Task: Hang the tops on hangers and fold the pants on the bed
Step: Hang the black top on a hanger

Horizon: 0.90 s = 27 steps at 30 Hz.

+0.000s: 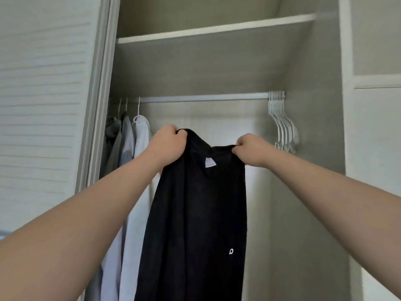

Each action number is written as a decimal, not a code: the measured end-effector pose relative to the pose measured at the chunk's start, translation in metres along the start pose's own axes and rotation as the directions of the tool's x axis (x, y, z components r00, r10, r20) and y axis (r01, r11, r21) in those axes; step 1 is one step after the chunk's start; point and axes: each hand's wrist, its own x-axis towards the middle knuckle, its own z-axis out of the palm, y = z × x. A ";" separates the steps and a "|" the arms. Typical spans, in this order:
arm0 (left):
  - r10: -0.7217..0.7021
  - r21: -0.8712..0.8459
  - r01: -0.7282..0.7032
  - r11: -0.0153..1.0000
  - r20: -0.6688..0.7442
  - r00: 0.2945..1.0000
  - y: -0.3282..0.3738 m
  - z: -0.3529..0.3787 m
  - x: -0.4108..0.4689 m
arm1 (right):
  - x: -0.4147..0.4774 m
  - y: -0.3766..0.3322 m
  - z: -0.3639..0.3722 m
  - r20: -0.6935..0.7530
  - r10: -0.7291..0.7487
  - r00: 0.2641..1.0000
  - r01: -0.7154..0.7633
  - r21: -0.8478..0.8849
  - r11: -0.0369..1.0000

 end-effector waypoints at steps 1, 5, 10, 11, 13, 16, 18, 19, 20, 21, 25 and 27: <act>0.012 -0.013 -0.011 1.000 0.007 1.000 0.003 0.002 0.014 | 0.009 -0.001 -0.005 -0.016 0.009 1.000 -0.010 -0.070 0.998; 0.004 -0.130 0.002 0.992 0.044 0.999 0.011 0.017 0.065 | 0.033 -0.007 -0.021 -0.056 0.039 0.998 -0.057 -0.352 0.934; -0.022 -0.266 0.056 0.962 0.131 0.991 0.019 0.036 0.110 | 0.050 -0.010 -0.039 -0.157 0.006 0.988 -0.104 -0.624 0.775; -0.022 -0.280 0.063 0.958 0.147 0.989 0.021 0.040 0.116 | 0.054 -0.008 -0.042 -0.191 -0.034 0.981 -0.106 -0.674 0.731; -0.003 -0.297 0.055 0.953 0.170 0.985 0.025 0.050 0.124 | 0.066 0.000 -0.049 -0.250 -0.090 0.964 -0.140 -0.766 0.628; 0.042 -0.292 0.018 0.956 0.199 0.979 0.026 0.070 0.129 | 0.084 0.016 -0.057 -0.341 -0.062 0.938 -0.259 -0.808 0.529; 0.045 -0.273 0.015 0.962 0.211 0.976 0.023 0.080 0.130 | 0.093 0.024 -0.058 -0.375 -0.020 0.927 -0.318 -0.812 0.489; 0.045 -0.261 0.013 0.965 0.213 0.976 0.021 0.083 0.130 | 0.096 0.028 -0.058 -0.383 0.005 0.924 -0.338 -0.810 0.479; 0.046 -0.249 0.009 0.968 0.214 0.976 0.020 0.085 0.130 | 0.099 0.033 -0.056 -0.390 0.026 0.920 -0.355 -0.807 0.473; 0.048 -0.236 0.004 0.972 0.214 0.976 0.019 0.088 0.130 | 0.103 0.037 -0.055 -0.397 0.040 0.917 -0.368 -0.803 0.468; 0.064 -0.188 -0.022 0.982 0.224 0.972 0.014 0.092 0.133 | 0.118 0.049 -0.049 -0.418 0.043 0.907 -0.389 -0.796 0.463; 0.072 -0.178 -0.031 0.984 0.229 0.971 0.011 0.092 0.136 | 0.124 0.052 -0.048 -0.426 0.037 0.904 -0.392 -0.792 0.467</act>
